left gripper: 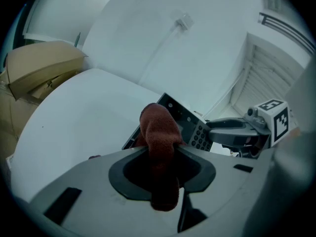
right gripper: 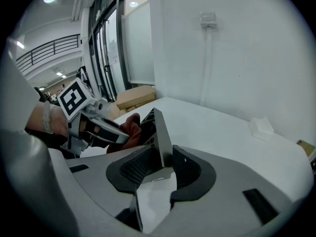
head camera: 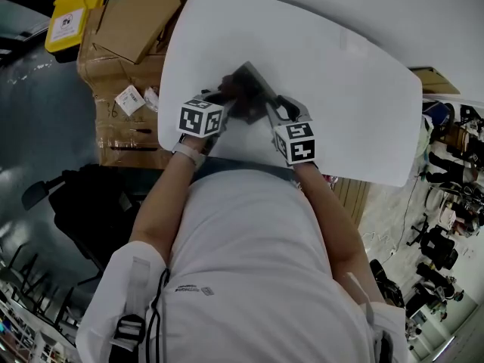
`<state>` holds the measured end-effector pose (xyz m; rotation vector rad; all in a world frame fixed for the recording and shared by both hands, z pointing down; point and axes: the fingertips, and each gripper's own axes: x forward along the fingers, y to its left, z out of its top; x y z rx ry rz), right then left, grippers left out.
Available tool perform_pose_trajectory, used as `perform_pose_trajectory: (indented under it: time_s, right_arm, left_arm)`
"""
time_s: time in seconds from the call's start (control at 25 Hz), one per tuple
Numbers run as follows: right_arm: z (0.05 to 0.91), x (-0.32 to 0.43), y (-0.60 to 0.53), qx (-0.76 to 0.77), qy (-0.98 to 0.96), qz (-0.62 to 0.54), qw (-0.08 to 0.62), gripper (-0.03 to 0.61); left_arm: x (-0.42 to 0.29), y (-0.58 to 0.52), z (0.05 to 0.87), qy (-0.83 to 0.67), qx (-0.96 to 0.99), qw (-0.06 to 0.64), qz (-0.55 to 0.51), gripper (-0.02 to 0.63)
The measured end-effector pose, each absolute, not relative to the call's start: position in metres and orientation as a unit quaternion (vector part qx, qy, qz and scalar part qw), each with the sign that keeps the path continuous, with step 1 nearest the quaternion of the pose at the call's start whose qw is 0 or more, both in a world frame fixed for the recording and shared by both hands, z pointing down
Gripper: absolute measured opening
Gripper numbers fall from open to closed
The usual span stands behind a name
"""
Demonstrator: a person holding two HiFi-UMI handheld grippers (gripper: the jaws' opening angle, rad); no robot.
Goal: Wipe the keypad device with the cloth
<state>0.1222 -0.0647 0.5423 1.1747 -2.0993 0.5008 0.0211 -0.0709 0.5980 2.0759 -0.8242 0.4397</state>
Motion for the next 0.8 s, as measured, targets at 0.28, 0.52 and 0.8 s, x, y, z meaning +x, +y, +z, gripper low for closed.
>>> perform_pose_trajectory:
  time_s: [0.28, 0.52, 0.8]
  right_arm:
    - [0.544, 0.121, -0.066, 0.449, -0.806, 0.191, 0.335, 0.132]
    - [0.545, 0.121, -0.065, 0.450, -0.806, 0.192, 0.334, 0.132]
    - [0.544, 0.121, -0.066, 0.454, -0.805, 0.190, 0.331, 0.132]
  left_arm:
    - [0.012, -0.062, 0.613, -0.337, 0.817, 0.420, 0.207, 0.121]
    - [0.006, -0.053, 0.624, -0.346, 0.812, 0.397, 0.250, 0.121]
    - [0.000, -0.047, 0.635, -0.356, 0.810, 0.376, 0.275, 0.120]
